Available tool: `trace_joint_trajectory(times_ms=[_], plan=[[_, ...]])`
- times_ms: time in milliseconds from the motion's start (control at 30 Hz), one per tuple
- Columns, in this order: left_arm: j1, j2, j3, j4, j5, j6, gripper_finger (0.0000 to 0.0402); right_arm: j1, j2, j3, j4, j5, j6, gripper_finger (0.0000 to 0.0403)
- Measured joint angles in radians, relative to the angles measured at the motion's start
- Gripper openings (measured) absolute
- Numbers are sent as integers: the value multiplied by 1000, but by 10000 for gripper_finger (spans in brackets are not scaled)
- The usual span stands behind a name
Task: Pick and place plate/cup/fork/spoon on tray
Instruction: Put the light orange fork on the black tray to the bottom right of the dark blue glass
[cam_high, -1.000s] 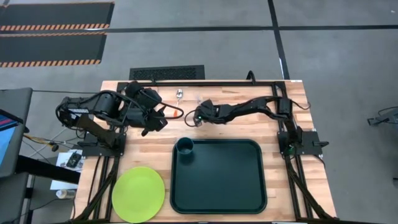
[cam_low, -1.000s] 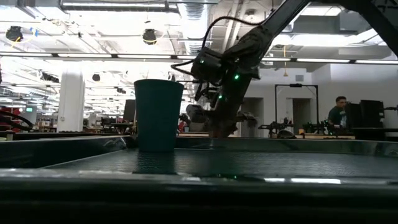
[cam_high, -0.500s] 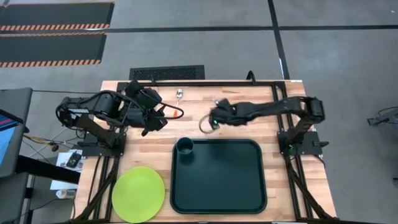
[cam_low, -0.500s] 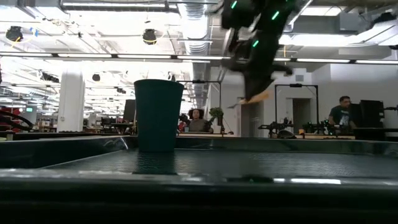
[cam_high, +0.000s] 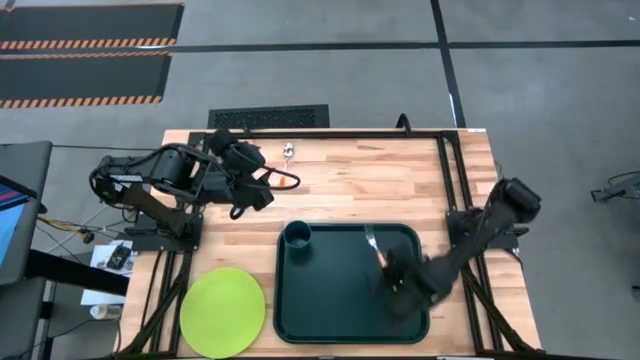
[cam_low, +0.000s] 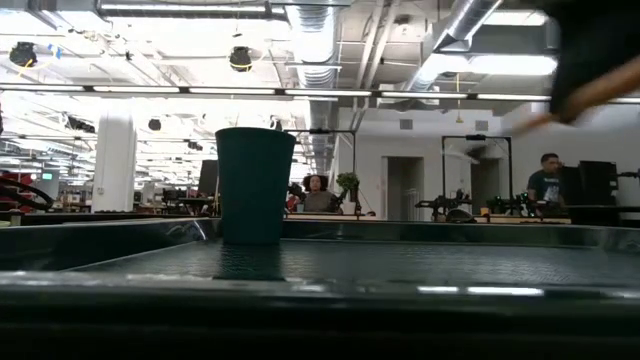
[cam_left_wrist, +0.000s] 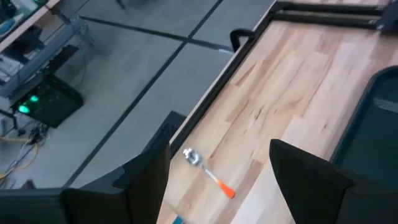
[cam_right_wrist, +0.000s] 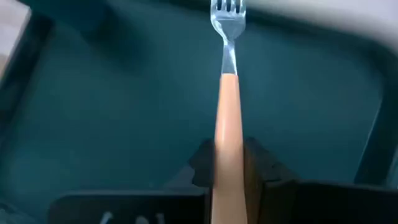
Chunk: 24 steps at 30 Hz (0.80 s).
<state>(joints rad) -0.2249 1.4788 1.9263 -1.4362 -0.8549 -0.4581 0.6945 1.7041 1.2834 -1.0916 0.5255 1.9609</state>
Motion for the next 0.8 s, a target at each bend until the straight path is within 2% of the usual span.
trace_joint_trajectory(times_ms=[100,200,367,667,800], plan=[[0,0,0,44,23,27,263,83,91,17,37,-10,169,46],[0,0,0,87,38,36,263,126,179,60,46,-27,267,46],[0,0,0,123,63,75,263,122,276,164,4,-70,287,46],[0,0,0,138,56,121,263,42,360,305,-133,-86,315,46],[0,0,0,189,66,160,263,36,405,320,-170,-169,329,47]])
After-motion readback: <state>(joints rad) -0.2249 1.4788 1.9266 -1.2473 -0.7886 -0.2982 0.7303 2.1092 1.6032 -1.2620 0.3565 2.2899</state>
